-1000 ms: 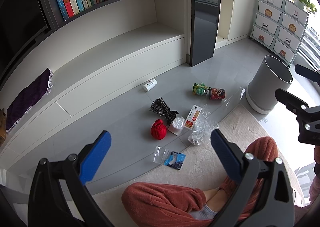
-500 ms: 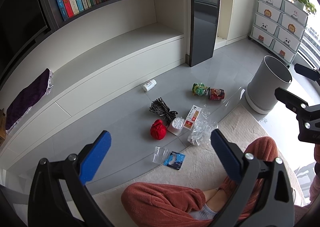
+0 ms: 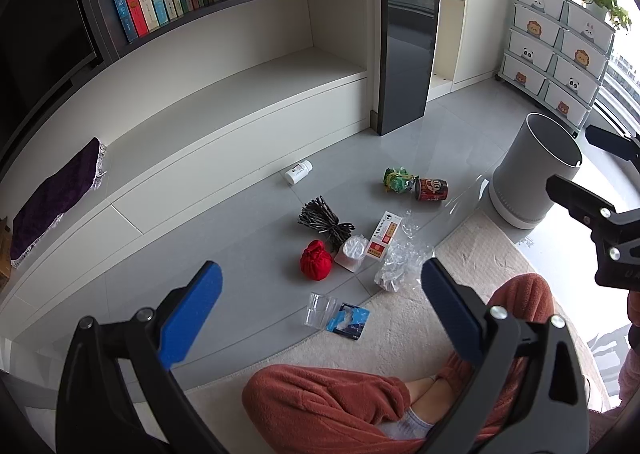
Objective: Collect trash
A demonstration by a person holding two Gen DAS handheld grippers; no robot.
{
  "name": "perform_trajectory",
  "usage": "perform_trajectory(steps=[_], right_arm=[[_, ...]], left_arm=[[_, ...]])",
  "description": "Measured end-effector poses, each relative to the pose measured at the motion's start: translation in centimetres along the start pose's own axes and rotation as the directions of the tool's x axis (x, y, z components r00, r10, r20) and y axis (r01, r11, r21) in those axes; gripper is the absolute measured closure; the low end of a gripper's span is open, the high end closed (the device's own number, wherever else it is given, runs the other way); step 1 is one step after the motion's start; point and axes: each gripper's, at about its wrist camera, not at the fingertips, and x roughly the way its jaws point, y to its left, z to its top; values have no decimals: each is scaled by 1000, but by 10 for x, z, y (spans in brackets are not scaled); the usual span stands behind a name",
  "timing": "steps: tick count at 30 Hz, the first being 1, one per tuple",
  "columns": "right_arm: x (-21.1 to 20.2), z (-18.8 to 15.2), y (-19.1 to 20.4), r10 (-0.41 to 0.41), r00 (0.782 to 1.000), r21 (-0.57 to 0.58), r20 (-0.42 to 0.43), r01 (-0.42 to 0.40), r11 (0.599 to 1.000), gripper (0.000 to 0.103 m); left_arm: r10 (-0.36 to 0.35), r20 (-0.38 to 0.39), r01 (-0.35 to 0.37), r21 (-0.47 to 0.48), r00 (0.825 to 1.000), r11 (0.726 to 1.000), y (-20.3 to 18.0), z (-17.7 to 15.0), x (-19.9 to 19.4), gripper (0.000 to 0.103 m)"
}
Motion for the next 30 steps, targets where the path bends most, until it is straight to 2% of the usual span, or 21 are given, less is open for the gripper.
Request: perform_trajectory(steps=[30], right_arm=[[-2, 4, 4, 10, 1000, -4, 5, -10, 1000, 6]], left_arm=[[-2, 8, 2, -4, 1000, 1000, 1, 2, -3, 4]])
